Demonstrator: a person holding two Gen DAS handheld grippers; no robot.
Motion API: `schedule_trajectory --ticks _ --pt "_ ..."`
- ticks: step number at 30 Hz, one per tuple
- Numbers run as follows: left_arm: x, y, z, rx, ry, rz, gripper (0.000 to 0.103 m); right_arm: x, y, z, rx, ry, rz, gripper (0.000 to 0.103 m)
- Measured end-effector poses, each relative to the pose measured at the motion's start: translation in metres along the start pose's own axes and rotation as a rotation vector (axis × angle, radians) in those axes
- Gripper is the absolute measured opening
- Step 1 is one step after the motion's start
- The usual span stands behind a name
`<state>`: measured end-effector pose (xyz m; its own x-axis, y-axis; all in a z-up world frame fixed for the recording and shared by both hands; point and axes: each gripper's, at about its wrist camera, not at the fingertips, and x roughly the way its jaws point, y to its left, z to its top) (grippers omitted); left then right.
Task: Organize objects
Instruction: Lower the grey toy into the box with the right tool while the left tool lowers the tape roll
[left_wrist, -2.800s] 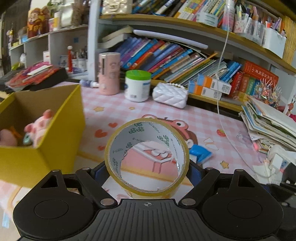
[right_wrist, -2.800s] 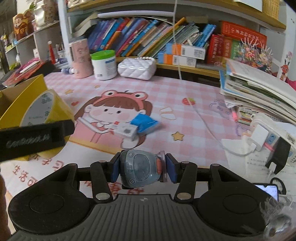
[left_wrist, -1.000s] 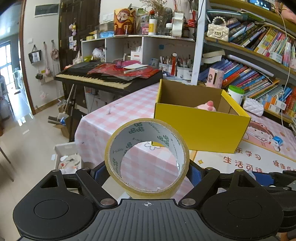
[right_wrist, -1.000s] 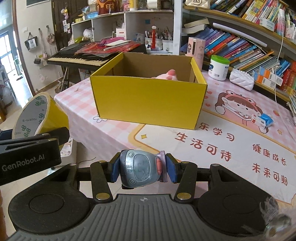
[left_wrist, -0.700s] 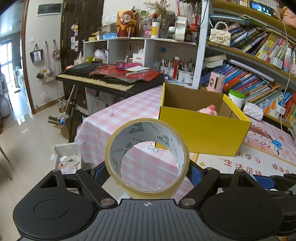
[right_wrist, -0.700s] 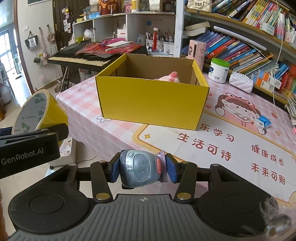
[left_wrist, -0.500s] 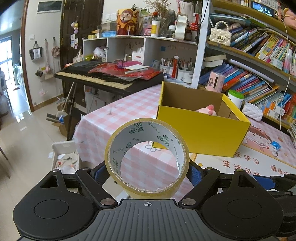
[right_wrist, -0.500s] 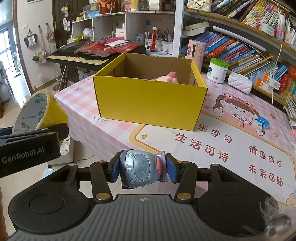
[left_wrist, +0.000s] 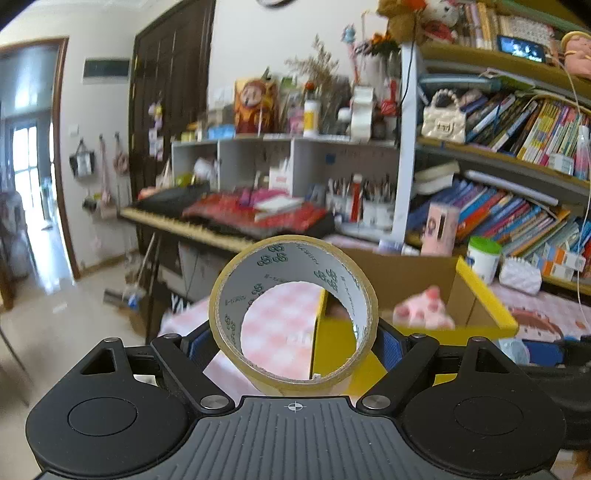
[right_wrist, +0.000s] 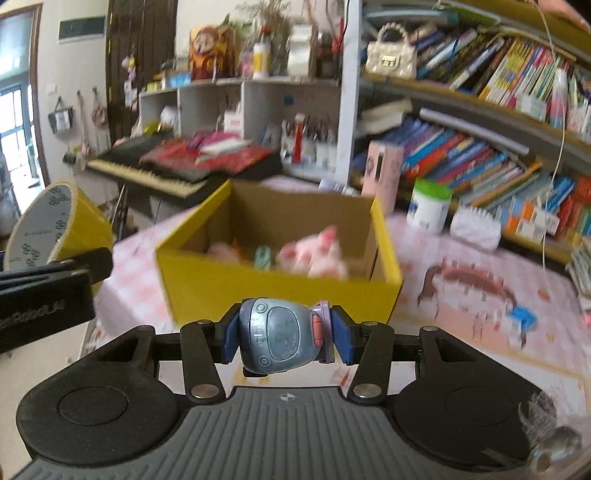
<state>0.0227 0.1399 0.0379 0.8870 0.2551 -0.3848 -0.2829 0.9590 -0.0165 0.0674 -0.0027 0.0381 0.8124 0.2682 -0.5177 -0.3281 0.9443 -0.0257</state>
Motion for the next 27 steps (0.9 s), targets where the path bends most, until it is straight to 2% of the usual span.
schedule_trajectory --ticks 6,12,21,27 --pt "0.028 -0.018 0.013 -0.003 -0.018 0.012 0.086 0.03 -0.025 0.032 -0.009 -0.049 -0.02 0.047" --pt "0.056 -0.035 0.019 0.003 -0.008 0.029 0.086 0.062 -0.046 0.046 -0.026 -0.046 -0.007 0.047" --pt "0.089 -0.065 0.021 0.11 0.018 0.051 0.086 0.099 -0.069 0.06 -0.009 -0.032 0.014 0.047" --pt "0.112 -0.085 0.02 0.184 0.072 0.051 0.086 0.123 -0.074 0.067 -0.048 -0.005 0.085 0.047"
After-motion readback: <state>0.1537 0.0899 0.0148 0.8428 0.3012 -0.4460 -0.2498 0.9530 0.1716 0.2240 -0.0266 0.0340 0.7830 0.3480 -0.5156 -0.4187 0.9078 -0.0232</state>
